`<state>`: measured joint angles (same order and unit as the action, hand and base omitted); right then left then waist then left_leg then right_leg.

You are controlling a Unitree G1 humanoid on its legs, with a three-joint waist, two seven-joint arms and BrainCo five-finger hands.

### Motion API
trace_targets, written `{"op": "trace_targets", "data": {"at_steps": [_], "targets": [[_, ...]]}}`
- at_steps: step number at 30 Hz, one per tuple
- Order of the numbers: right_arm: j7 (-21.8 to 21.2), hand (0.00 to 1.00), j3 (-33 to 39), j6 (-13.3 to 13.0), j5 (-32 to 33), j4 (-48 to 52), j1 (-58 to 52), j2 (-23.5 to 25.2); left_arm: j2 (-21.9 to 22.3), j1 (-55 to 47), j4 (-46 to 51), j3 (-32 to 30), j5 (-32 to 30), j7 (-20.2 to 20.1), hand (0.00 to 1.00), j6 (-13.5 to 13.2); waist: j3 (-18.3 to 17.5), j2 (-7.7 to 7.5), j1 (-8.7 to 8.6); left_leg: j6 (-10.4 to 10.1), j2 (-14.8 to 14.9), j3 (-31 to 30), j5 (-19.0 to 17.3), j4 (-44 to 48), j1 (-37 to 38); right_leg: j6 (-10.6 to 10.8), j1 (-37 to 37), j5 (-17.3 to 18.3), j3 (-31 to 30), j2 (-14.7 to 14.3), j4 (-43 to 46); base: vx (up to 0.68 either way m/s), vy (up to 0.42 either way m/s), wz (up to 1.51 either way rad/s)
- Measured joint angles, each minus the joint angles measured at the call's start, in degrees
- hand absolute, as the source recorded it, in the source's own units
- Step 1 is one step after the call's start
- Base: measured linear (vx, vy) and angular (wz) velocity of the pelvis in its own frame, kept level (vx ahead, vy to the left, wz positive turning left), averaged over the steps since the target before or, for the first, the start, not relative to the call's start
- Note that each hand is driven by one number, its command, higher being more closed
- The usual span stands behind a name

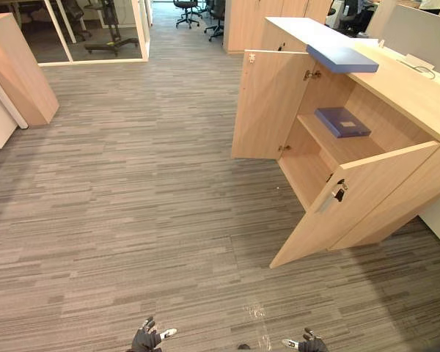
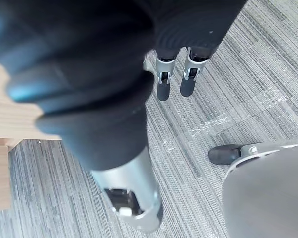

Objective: Walk over to the cabinet, pick up the folder, carry it to the office cabinet, place the folder inside the office cabinet, then close the office cabinet door

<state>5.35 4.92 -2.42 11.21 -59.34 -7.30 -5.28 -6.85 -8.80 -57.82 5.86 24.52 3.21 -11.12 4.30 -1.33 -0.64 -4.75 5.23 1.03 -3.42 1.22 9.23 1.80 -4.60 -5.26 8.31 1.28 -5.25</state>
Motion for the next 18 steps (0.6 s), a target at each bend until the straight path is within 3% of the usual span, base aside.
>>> {"op": "trace_targets", "data": {"at_steps": [18], "targets": [[-0.23,0.00,0.04,-0.04,0.03,-1.24,1.75,1.26,0.01,0.33,-0.21,-0.08,-0.41,0.03,0.00,0.02,0.30,-0.02,-0.01,0.07,0.04,0.09,0.04,-0.18,0.01,-0.03,-0.25,0.00,0.00,-0.08,0.00,0.00,0.000,0.00]]}}
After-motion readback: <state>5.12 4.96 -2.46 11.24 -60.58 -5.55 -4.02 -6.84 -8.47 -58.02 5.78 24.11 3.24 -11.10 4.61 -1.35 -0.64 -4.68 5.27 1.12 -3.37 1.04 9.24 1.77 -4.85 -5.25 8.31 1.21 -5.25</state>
